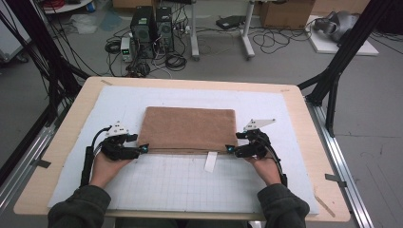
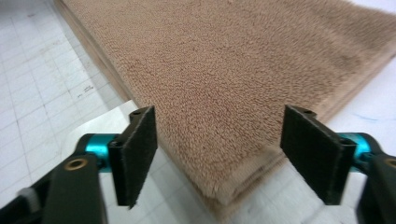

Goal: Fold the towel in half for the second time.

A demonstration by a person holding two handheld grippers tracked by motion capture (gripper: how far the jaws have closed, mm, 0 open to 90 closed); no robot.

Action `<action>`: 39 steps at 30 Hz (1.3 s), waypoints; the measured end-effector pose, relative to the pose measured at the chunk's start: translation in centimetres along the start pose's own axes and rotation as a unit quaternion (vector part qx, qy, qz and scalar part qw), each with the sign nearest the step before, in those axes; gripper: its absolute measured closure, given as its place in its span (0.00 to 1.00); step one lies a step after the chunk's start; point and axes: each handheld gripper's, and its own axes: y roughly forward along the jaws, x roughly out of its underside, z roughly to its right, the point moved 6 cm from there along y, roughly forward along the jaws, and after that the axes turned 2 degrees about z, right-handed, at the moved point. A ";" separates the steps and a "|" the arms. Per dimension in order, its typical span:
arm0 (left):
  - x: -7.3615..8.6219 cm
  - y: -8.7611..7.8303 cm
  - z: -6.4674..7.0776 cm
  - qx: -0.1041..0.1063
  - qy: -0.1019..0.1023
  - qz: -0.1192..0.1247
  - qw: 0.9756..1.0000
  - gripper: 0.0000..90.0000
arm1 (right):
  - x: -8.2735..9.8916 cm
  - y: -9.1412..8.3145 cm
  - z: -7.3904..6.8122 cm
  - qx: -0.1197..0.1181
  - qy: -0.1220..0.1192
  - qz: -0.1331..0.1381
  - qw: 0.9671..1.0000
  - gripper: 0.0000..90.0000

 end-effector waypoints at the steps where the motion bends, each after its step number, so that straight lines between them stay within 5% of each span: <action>1: 0.0 -0.2 0.1 0.002 0.002 0.001 1.000 0.34 | -0.1 -0.3 -0.2 0.003 -0.003 0.005 1.000 0.24; 7: 0.1 -1.4 0.7 0.018 -0.003 0.000 1.000 0.27 | -0.6 -1.8 -1.8 -0.003 -0.017 0.029 0.999 0.19; 22: 0.9 -3.6 0.6 -0.004 -0.004 0.004 1.000 0.02 | -0.5 -4.6 -2.9 0.011 -0.022 0.066 0.998 0.13; 28: 0.9 -4.5 0.9 0.005 -0.007 0.010 1.000 0.02 | -0.2 -5.7 -3.5 0.022 -0.038 0.066 0.997 0.13; 39: 1.0 -5.8 1.9 0.010 0.002 0.017 1.000 0.02 | 1.0 -7.5 -4.0 0.025 -0.031 0.076 0.996 0.13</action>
